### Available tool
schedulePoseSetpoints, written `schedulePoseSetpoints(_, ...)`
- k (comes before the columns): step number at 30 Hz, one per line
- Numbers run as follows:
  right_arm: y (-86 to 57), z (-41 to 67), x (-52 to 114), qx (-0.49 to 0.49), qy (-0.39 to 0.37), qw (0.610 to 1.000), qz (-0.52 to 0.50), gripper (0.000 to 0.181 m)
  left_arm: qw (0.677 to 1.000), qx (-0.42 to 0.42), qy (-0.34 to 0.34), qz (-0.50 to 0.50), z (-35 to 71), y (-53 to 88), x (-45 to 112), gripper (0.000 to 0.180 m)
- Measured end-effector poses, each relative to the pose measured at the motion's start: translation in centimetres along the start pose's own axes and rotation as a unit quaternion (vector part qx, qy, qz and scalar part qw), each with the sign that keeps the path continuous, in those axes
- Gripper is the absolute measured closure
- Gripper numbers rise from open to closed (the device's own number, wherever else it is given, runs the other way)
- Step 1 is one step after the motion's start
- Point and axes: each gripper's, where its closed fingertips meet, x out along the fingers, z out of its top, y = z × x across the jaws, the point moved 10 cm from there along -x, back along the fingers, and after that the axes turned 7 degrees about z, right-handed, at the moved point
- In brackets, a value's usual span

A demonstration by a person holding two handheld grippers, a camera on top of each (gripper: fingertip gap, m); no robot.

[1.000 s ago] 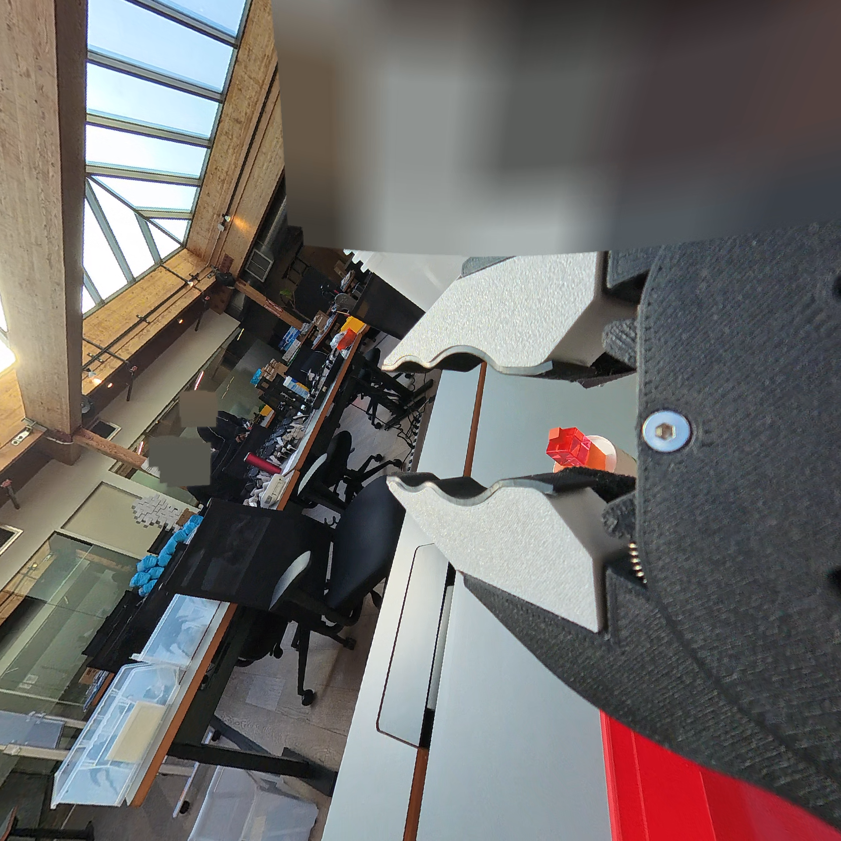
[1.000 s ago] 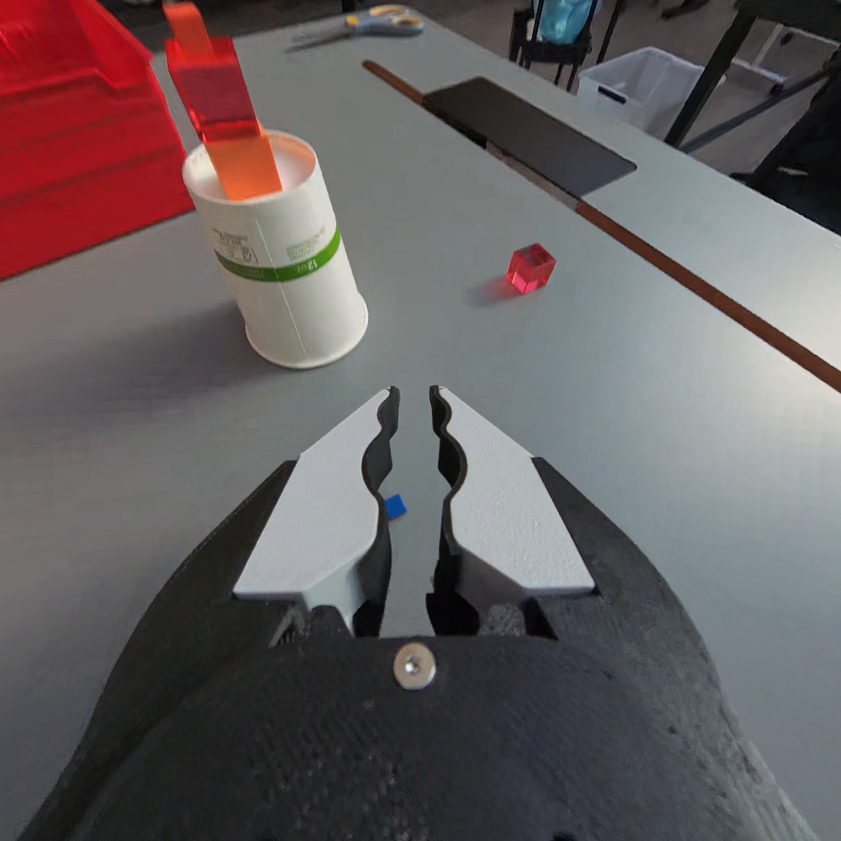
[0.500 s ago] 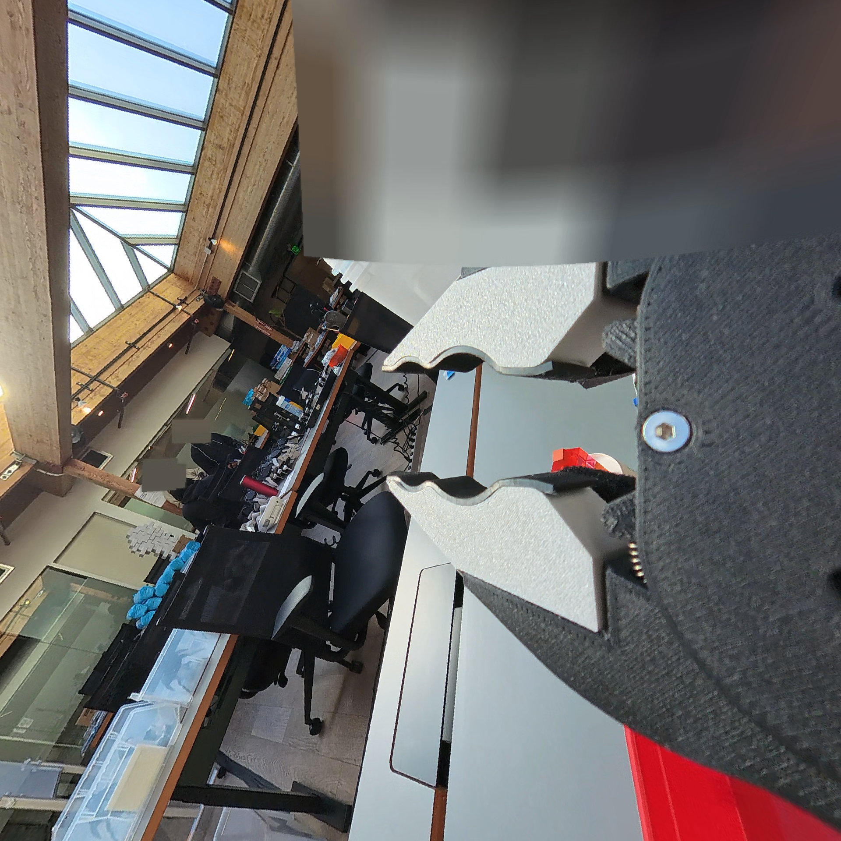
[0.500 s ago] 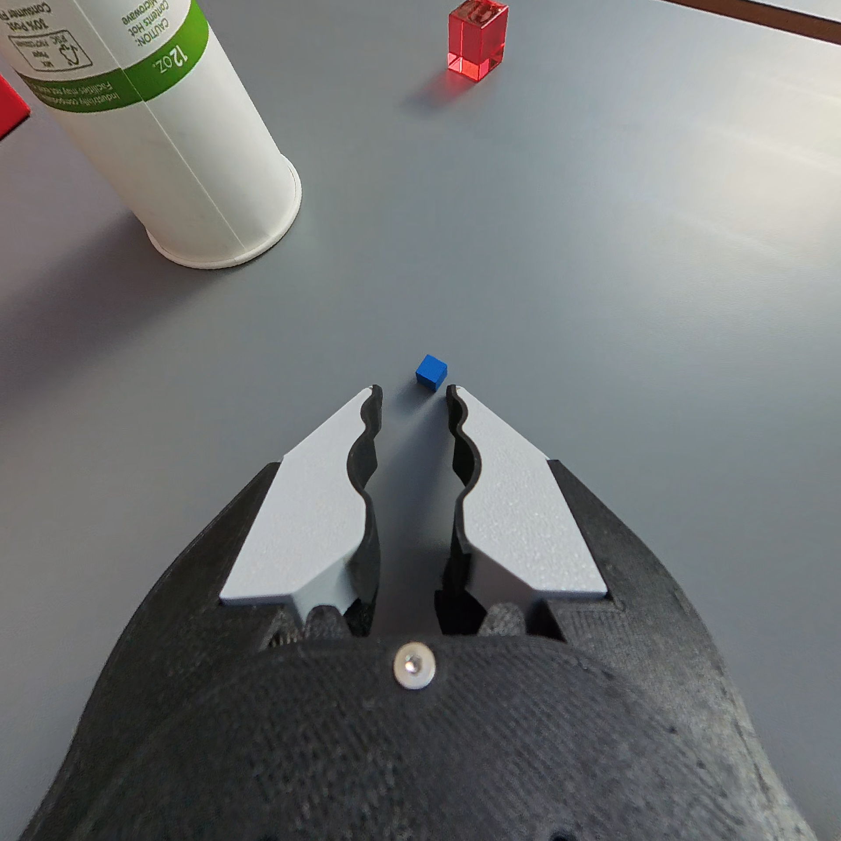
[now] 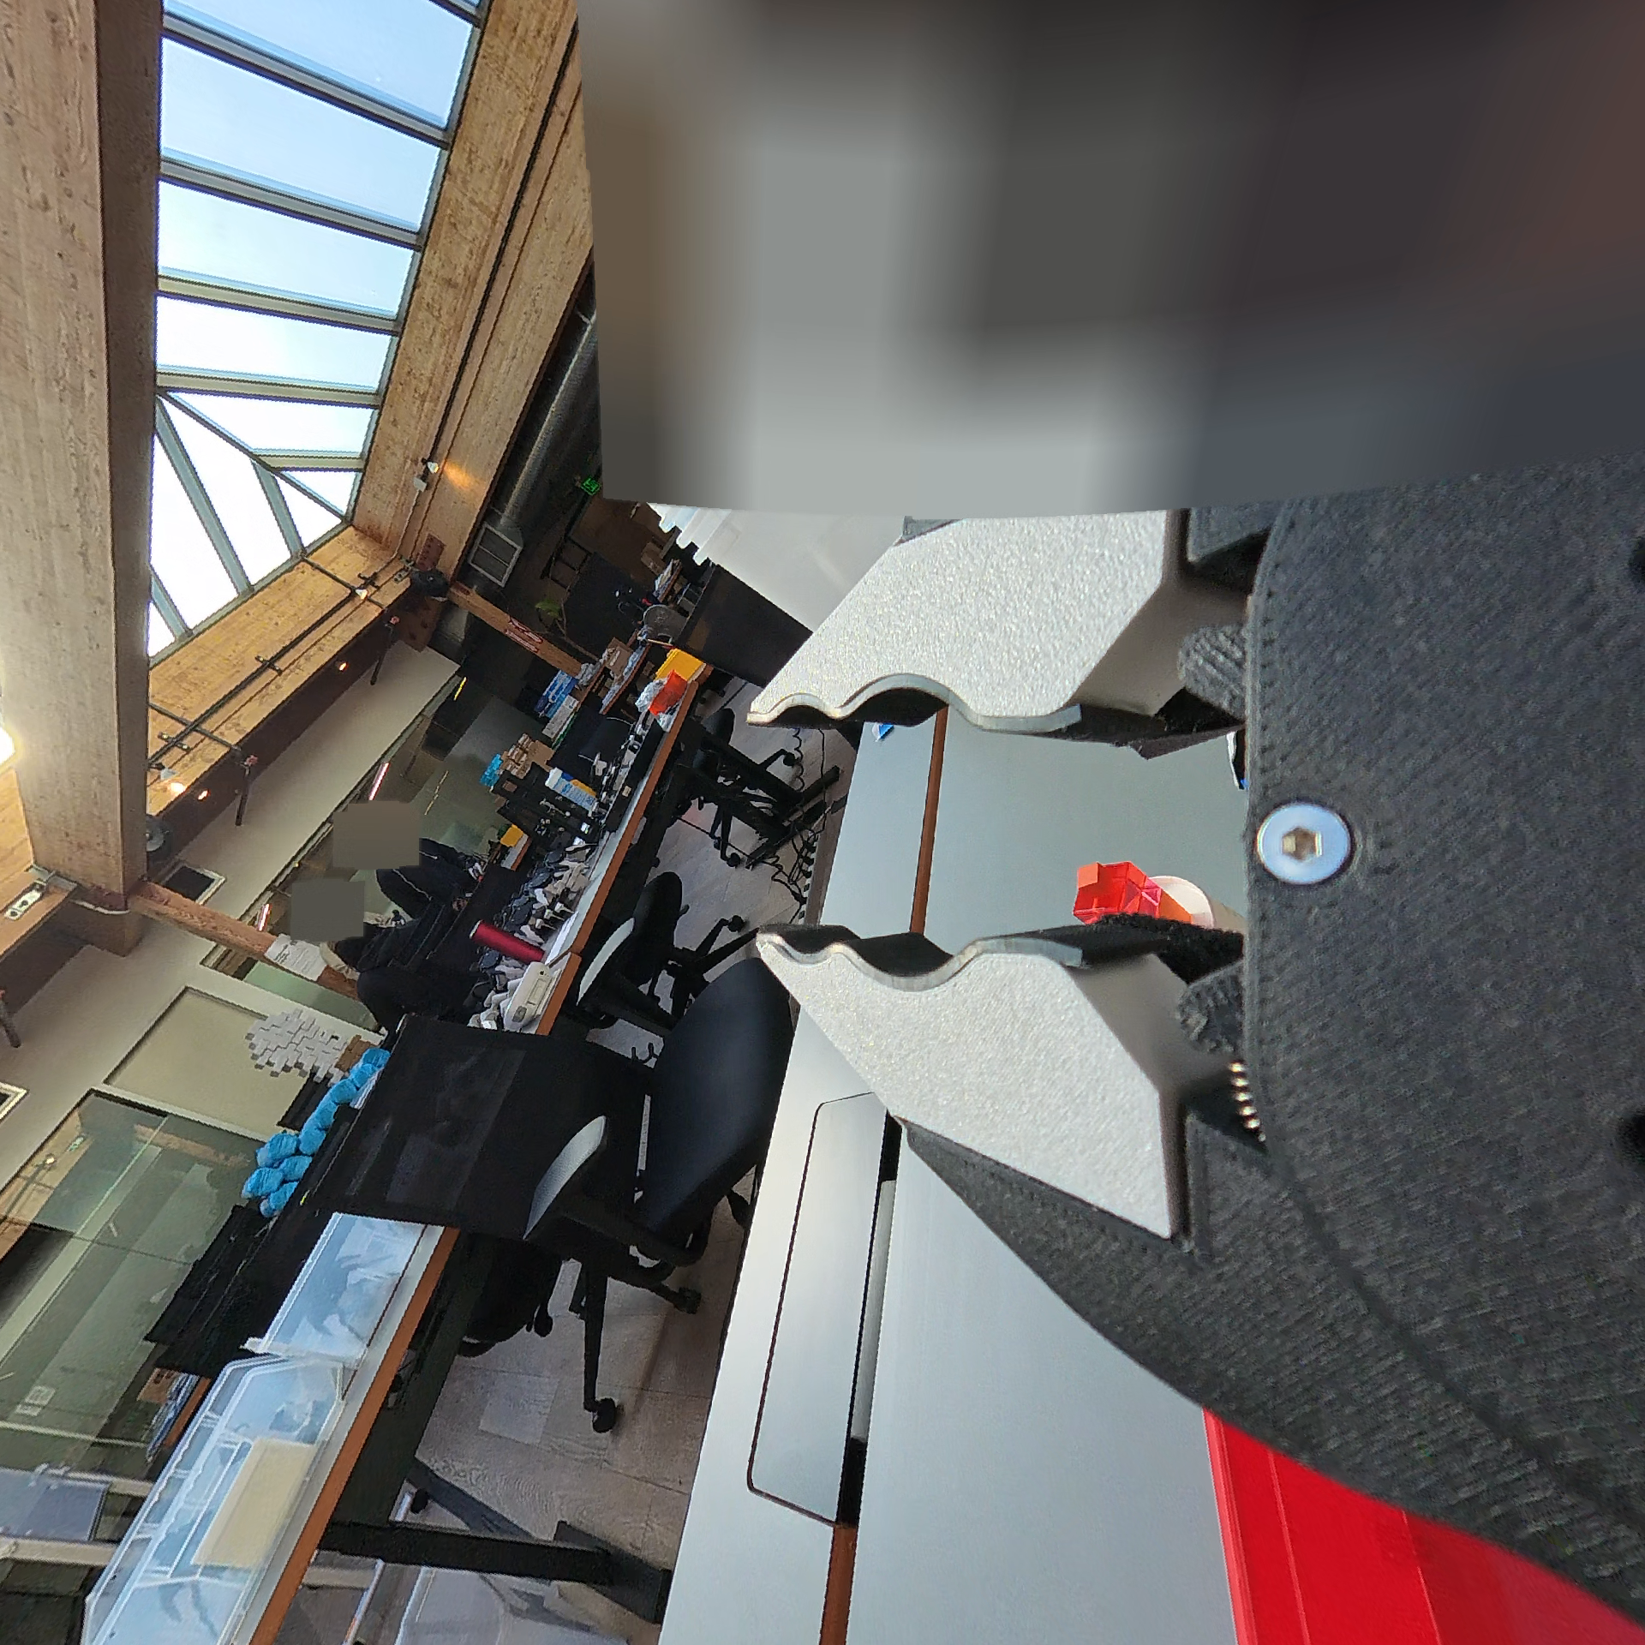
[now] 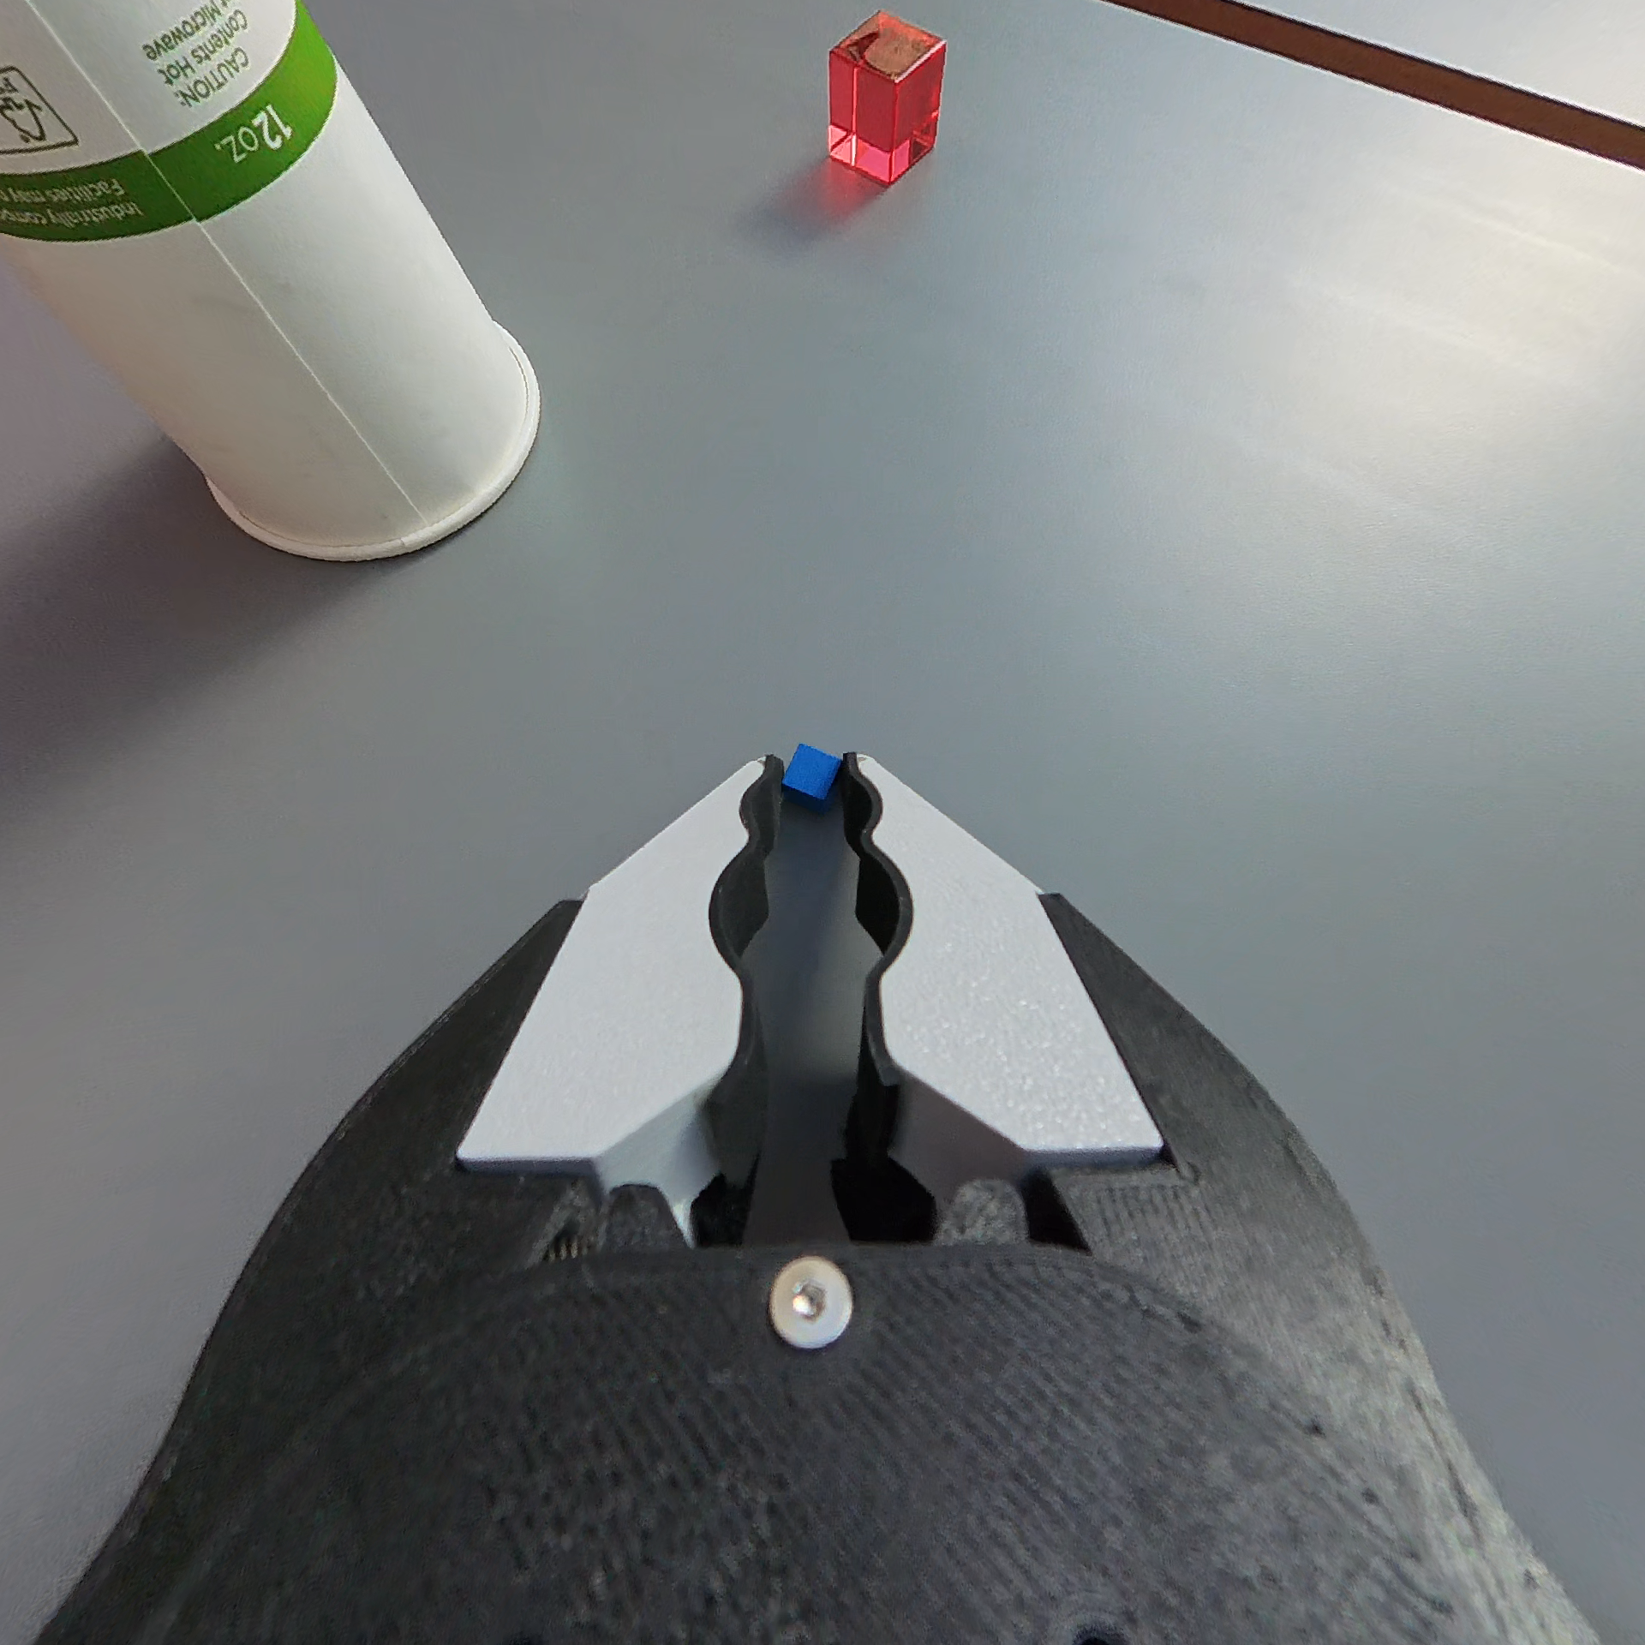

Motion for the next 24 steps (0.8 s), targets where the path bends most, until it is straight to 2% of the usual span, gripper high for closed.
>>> schedulePoseSetpoints(1, 0.0, 0.0, 0.0, -0.012, 0.004, 1.000, -0.009, 0.166, 1.000, -0.001, 0.000, 0.001, 0.0, 0.1, 0.0, 0.138)
schedulePoseSetpoints(14, -0.5, -0.3, -0.5, -0.020, 0.007, 1.000, -0.016, 0.164, 1.000, -0.004, 0.021, -0.007, -0.3, 0.3, 0.7, 0.137)
schedulePoseSetpoints(20, -0.4, -0.1, -0.5, -0.032, 0.013, 0.999, 0.007, 0.171, 1.000, -0.005, 0.027, -0.011, -0.4, 0.3, 0.9, 0.137)
schedulePoseSetpoints(24, 0.4, 4.1, -1.8, -0.095, -0.047, 0.990, 0.089, 0.172, 1.000, -0.006, 0.024, -0.009, -0.4, 0.4, 0.9, 0.137)
